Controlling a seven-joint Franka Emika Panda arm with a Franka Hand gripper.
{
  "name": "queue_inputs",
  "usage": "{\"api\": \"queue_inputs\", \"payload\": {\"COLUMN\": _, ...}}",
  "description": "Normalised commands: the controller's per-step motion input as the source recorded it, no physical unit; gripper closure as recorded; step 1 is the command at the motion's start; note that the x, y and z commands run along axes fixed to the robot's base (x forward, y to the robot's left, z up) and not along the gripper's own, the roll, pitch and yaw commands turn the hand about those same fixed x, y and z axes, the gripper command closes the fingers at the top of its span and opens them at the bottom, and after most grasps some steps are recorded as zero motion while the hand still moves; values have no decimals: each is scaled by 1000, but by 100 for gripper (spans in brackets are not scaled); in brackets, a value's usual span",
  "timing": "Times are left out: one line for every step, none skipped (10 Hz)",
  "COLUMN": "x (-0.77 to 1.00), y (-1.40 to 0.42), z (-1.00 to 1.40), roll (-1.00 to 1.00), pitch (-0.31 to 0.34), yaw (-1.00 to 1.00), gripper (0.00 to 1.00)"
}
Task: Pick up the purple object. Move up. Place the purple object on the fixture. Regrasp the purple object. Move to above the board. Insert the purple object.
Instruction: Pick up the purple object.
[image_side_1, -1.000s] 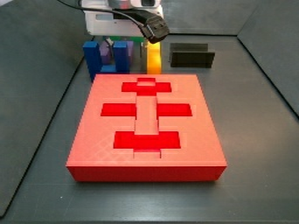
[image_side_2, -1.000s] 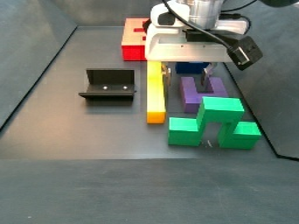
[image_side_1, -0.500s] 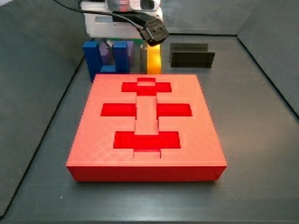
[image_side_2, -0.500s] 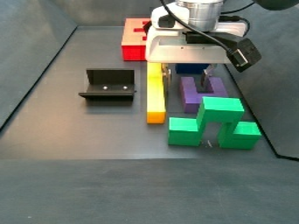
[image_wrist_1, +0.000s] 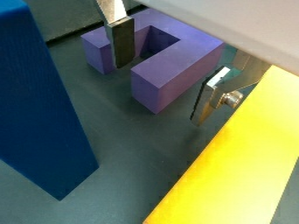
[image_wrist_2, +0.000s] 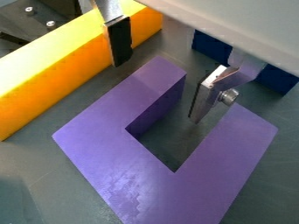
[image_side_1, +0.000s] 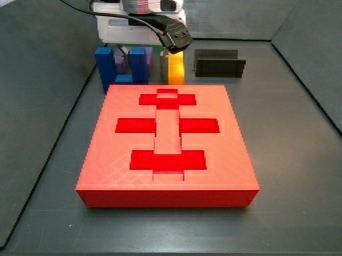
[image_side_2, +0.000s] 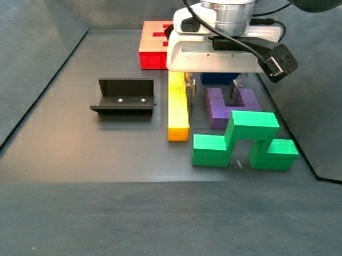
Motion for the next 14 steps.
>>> {"api": "queue_inputs", "payload": {"x": 0, "y": 0, "z": 0, "roll": 0, "pitch": 0, "yaw": 0, "gripper": 100}}
{"api": "queue_inputs", "payload": {"x": 0, "y": 0, "z": 0, "roll": 0, "pitch": 0, "yaw": 0, "gripper": 100}}
{"api": "queue_inputs", "payload": {"x": 0, "y": 0, "z": 0, "roll": 0, "pitch": 0, "yaw": 0, "gripper": 100}}
{"api": "queue_inputs", "payload": {"x": 0, "y": 0, "z": 0, "roll": 0, "pitch": 0, "yaw": 0, "gripper": 100}}
{"api": "queue_inputs", "payload": {"x": 0, "y": 0, "z": 0, "roll": 0, "pitch": 0, "yaw": 0, "gripper": 100}}
{"api": "queue_inputs", "payload": {"x": 0, "y": 0, "z": 0, "roll": 0, "pitch": 0, "yaw": 0, "gripper": 100}}
{"api": "queue_inputs", "payload": {"x": 0, "y": 0, "z": 0, "roll": 0, "pitch": 0, "yaw": 0, "gripper": 100}}
{"api": "queue_inputs", "payload": {"x": 0, "y": 0, "z": 0, "roll": 0, "pitch": 0, "yaw": 0, "gripper": 100}}
{"api": "queue_inputs", "payload": {"x": 0, "y": 0, "z": 0, "roll": 0, "pitch": 0, "yaw": 0, "gripper": 100}}
{"api": "queue_inputs", "payload": {"x": 0, "y": 0, "z": 0, "roll": 0, "pitch": 0, "yaw": 0, "gripper": 100}}
{"api": "queue_inputs", "payload": {"x": 0, "y": 0, "z": 0, "roll": 0, "pitch": 0, "yaw": 0, "gripper": 100}}
{"api": "queue_inputs", "payload": {"x": 0, "y": 0, "z": 0, "roll": 0, "pitch": 0, "yaw": 0, "gripper": 100}}
{"api": "queue_inputs", "payload": {"x": 0, "y": 0, "z": 0, "roll": 0, "pitch": 0, "yaw": 0, "gripper": 100}}
{"api": "queue_inputs", "payload": {"x": 0, "y": 0, "z": 0, "roll": 0, "pitch": 0, "yaw": 0, "gripper": 100}}
